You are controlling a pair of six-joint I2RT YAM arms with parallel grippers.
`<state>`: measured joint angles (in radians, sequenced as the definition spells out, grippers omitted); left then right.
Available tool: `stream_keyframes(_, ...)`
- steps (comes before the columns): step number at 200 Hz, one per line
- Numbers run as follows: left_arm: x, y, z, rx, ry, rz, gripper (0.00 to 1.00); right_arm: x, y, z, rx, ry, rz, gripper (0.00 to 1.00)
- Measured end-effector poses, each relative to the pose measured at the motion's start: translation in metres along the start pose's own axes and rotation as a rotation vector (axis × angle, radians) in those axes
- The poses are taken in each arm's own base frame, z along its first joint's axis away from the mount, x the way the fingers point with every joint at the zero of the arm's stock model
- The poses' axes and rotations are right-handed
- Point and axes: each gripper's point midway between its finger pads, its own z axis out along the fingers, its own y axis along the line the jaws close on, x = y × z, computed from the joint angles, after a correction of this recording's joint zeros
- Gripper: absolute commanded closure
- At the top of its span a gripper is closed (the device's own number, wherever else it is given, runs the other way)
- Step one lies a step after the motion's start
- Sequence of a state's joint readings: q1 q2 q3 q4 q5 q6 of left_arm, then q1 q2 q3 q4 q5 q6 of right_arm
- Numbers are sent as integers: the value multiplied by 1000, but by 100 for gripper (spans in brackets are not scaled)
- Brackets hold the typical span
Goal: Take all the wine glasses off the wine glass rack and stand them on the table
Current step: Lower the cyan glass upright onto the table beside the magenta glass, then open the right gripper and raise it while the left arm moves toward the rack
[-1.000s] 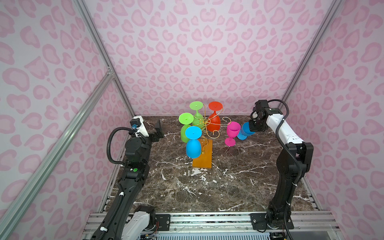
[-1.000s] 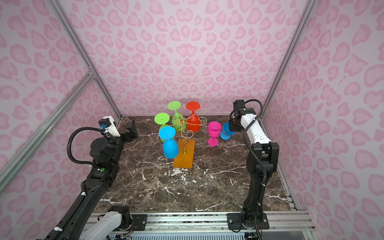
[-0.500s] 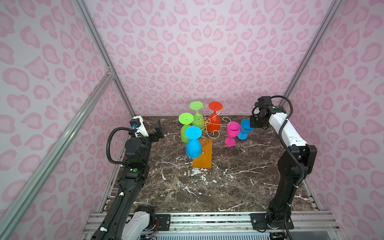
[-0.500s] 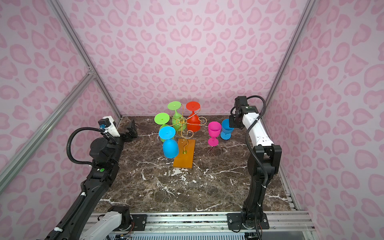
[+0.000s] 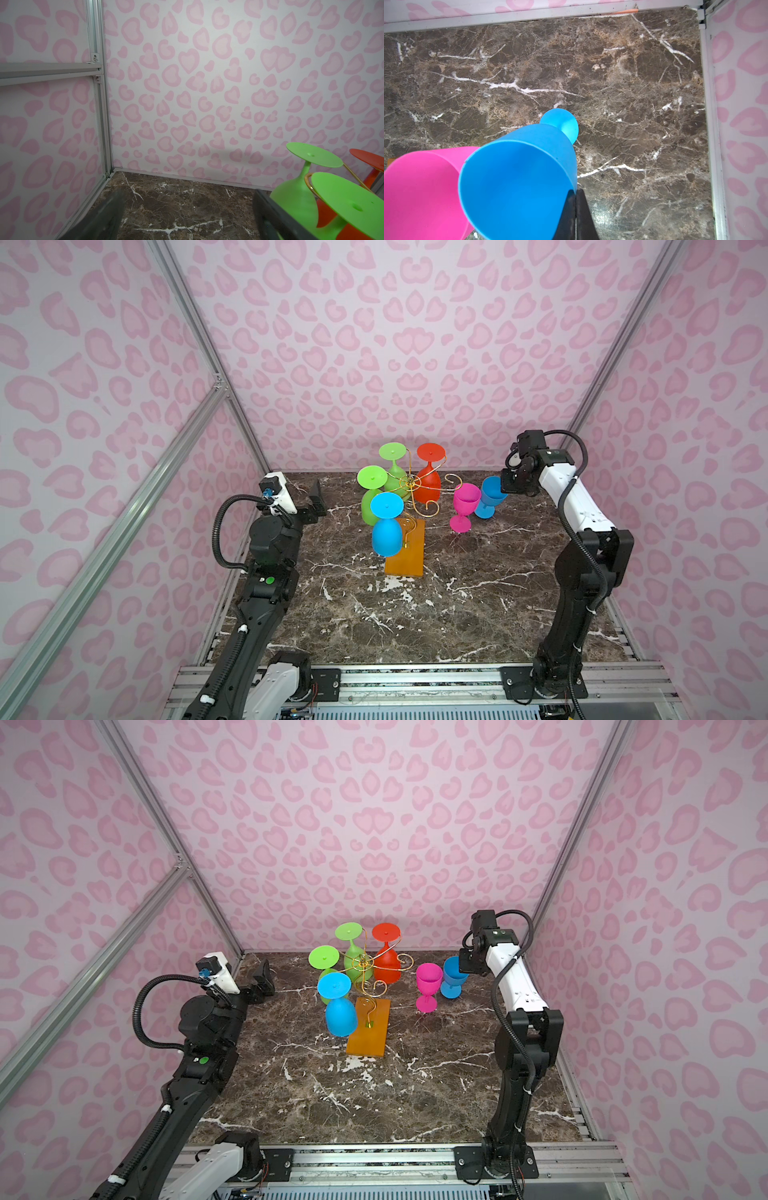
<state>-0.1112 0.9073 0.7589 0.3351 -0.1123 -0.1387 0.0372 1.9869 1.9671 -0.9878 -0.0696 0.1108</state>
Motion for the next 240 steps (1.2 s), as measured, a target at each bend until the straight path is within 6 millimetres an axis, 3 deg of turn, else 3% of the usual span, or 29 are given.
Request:
stream_keyframes(65, 0, 0, 0, 0, 0, 0, 3, 13, -8, 5, 26, 58, -5, 100)
stream_keyframes(143, 0, 0, 0, 1, 1, 0, 3, 12, -6, 7, 13, 61, -2, 87)
stream_keyframes(240, -1, 1, -1, -2, -3, -1, 3, -14, 7, -40, -70, -102, 40, 77)
